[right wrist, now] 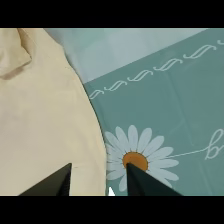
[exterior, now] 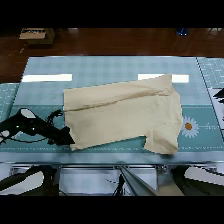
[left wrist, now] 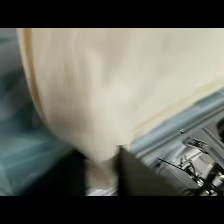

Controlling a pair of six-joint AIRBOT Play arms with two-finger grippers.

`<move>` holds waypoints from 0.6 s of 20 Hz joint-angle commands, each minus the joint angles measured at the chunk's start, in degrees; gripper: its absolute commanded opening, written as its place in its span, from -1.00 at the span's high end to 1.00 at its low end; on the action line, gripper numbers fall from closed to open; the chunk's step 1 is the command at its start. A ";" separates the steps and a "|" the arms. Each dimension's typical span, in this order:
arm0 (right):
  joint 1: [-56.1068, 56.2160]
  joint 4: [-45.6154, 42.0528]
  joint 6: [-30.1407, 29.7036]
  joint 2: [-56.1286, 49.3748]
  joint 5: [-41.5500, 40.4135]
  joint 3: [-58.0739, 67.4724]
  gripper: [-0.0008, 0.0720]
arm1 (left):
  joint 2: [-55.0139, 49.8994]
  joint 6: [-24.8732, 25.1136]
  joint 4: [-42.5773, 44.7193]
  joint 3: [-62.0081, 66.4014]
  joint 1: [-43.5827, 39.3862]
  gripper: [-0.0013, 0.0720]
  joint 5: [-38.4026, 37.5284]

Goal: Fold the shirts.

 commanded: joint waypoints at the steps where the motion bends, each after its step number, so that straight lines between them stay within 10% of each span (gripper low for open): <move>1: -0.04 0.59 -0.26 0.39 0.70 -0.02 -0.21 | -2.54 -0.48 -1.86 -0.04 -3.52 0.90 0.92; 12: 0.00 -0.37 -8.59 0.39 -0.79 -25.57 -0.21 | -2.27 1.84 -1.92 -0.04 -3.45 0.90 1.81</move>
